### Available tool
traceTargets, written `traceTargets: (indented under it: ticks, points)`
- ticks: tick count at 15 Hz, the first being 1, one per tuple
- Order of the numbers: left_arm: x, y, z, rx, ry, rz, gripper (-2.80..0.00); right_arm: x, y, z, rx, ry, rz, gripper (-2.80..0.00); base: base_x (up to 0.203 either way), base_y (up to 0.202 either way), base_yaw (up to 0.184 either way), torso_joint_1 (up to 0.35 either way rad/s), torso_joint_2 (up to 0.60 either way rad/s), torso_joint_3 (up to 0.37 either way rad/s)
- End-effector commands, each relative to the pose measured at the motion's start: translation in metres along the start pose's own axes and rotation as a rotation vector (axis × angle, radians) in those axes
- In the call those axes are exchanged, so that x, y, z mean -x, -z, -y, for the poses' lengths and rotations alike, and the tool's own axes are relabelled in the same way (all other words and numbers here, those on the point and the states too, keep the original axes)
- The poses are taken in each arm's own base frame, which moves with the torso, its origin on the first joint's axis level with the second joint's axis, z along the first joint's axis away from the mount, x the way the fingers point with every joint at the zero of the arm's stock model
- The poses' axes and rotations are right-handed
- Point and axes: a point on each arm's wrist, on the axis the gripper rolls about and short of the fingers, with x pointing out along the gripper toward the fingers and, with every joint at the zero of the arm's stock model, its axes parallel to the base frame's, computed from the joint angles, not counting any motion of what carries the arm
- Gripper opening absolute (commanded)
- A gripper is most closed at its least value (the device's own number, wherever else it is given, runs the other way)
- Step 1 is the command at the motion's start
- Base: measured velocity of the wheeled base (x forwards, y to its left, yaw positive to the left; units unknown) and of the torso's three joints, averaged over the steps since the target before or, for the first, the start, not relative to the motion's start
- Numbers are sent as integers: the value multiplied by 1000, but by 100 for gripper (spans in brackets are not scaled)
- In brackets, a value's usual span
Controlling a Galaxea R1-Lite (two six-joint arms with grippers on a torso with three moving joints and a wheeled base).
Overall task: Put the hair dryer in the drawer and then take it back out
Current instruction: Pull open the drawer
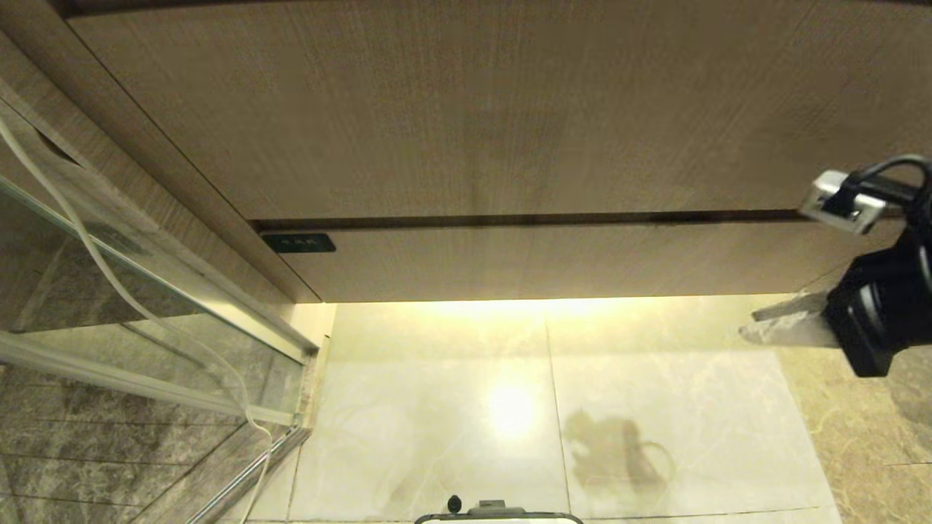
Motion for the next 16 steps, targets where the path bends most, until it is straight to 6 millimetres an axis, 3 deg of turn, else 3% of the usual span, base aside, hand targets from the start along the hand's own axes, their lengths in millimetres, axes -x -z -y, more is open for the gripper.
traceTargets:
  ticks: [1,4,7,8,11,16]
  points:
    - [0,0,0,0,0,-1,-280,-36,19,16,268,-49,-119,0,0,0,0,0,0,0]
    - [0,0,0,0,0,0,-280,-63,27,47,582,69,-27,0,0,0,0,0,0,0]
    - [0,0,0,0,0,0,-280,-86,60,52,754,186,85,0,0,0,0,0,0,0]
    - [0,0,0,0,0,0,-280,-87,62,53,820,258,166,0,0,0,0,0,0,0]
    - [0,0,0,0,0,-1,-280,-99,62,58,1006,316,400,0,0,0,0,0,0,0]
    - [0,0,0,0,0,-1,-280,-121,40,82,975,319,451,0,0,0,0,0,0,0]
